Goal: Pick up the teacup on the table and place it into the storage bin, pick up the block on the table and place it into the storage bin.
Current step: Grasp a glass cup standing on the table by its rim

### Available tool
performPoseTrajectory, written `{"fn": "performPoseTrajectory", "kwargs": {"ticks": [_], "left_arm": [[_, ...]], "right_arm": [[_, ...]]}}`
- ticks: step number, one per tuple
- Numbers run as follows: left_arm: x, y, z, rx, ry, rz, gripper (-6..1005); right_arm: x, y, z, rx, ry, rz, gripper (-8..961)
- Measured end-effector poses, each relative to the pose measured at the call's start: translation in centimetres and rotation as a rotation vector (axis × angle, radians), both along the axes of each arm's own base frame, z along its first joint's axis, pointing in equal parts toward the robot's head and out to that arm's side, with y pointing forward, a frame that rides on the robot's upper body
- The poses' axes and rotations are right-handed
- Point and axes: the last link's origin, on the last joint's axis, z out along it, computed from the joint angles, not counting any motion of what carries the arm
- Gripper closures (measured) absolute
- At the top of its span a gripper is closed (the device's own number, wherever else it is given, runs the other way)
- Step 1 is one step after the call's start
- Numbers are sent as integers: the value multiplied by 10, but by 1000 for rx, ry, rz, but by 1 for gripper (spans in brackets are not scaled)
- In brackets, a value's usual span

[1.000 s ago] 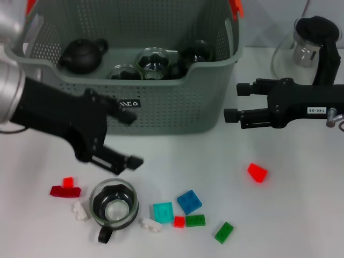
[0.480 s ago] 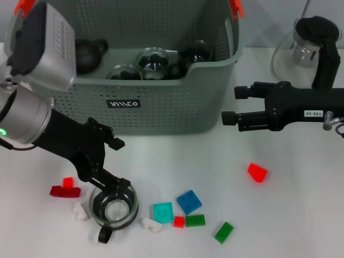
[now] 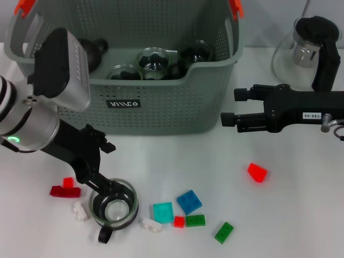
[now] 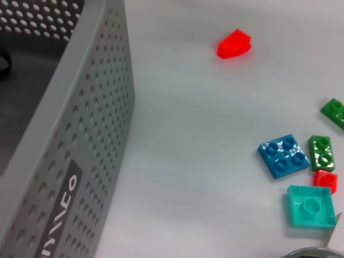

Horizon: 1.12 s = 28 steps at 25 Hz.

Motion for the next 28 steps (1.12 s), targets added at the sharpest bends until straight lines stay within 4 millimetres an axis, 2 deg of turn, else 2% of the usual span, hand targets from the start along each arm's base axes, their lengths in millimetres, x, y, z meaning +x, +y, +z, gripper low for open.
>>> {"fn": "performPoseTrajectory", "kwargs": {"ticks": [9,28], "left_arm": [[-6,4,-11,-5,32,-7,112],[-14,1,-27,-42,44,18,115]], "right_arm": [[0,2,0,7,-2,-2,25],[1,3,0,17,-5,-9,25]]}}
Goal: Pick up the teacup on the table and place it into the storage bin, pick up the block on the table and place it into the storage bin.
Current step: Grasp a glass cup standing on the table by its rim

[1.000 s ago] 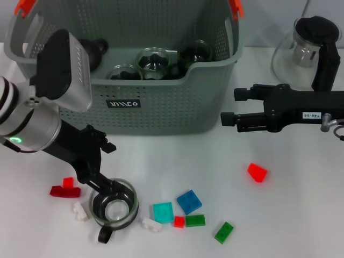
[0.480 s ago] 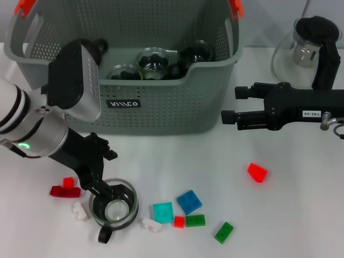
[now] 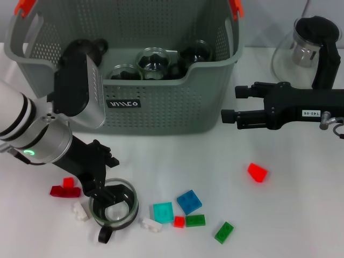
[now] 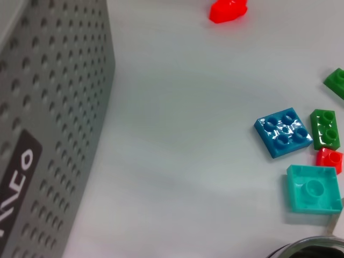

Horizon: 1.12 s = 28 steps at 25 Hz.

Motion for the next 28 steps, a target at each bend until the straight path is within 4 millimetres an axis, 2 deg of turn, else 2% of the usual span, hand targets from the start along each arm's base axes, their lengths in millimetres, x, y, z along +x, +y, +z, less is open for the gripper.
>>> {"fn": "performPoseTrajectory", "kwargs": {"ticks": [3,14,20,22,28], "left_arm": [[-2,0,-1,5,2,17,116],[0,1,-4,-14,6,53,281],[0,2,-4,-13,10,55,520],[0,2,-4,-13,11,55,754],[0,1,-4,-18,11,54,953]], "right_arm": [[0,0,0,1,0,0,25],[0,1,0,2,0,0,25],[0,1,0,4,0,-1,25],[0,1,0,4,0,-1,26],[1,0,0,5,-1,-5,26]]}}
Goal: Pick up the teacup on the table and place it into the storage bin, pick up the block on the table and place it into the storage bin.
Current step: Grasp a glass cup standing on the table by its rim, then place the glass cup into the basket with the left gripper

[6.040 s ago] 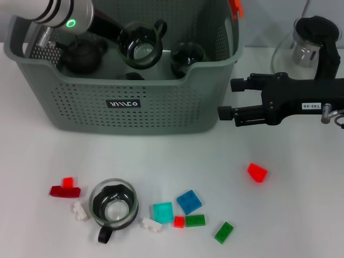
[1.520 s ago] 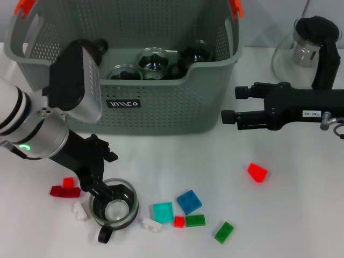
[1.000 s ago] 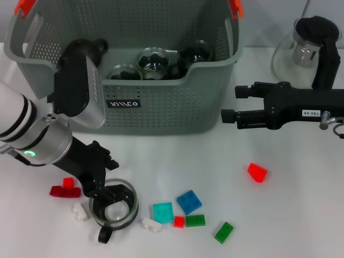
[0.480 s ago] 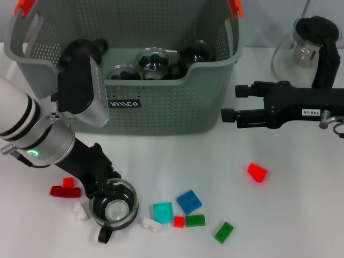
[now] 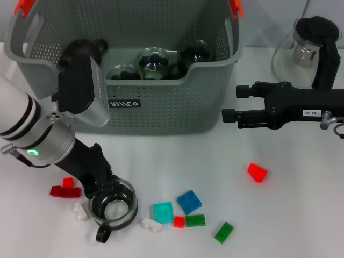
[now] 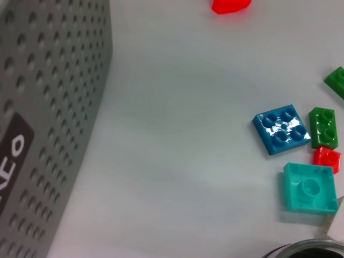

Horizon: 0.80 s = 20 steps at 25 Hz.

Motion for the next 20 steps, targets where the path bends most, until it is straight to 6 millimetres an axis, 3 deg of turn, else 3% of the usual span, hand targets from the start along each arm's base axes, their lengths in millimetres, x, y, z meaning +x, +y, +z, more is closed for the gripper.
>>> {"fn": "performPoseTrajectory", "kwargs": {"ticks": [10,15,20], "left_arm": [[22,-3,22,-19,-52,-5,955],[55,1,46,-35,-207,17,956],[95,19,77,22,-422,32,956]], "right_arm": [[2,-1,0,-1,2,-5,26],[2,-1,1,-2,2,-4,26],[2,-2,0,-2,-1,4,26]]}}
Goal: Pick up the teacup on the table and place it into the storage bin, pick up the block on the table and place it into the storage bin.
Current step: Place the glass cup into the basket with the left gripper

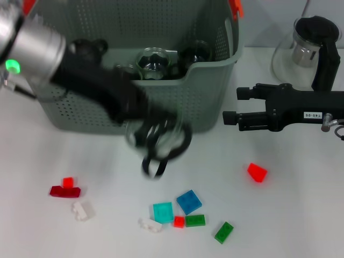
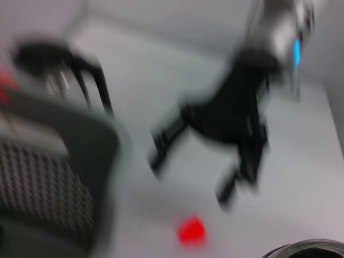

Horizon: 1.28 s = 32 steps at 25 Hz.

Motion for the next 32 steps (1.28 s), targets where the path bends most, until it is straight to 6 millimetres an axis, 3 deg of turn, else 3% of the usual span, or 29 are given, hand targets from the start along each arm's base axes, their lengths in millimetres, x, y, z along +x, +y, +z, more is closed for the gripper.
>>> {"fn": "performPoseTrajectory", "kwargs": {"ticks": [5,9,16,21,32], "left_arm": [[28,35,28,184,-95,32,956],[41,69,35,339,-99,70,955],[24,119,18,571,63,155,955],[8,135,3,678,182,173,955],[-9,137,-22,748,356,155,956]], "right_arm": [[2,0,1,-3,-2,-5,26],[3,0,1,-2,-5,-5,25],[3,1,1,-2,-6,-11,25],[5,0,1,-6,-4,-20,25],[6,-1,-1,-8,-1,-27,25]]}}
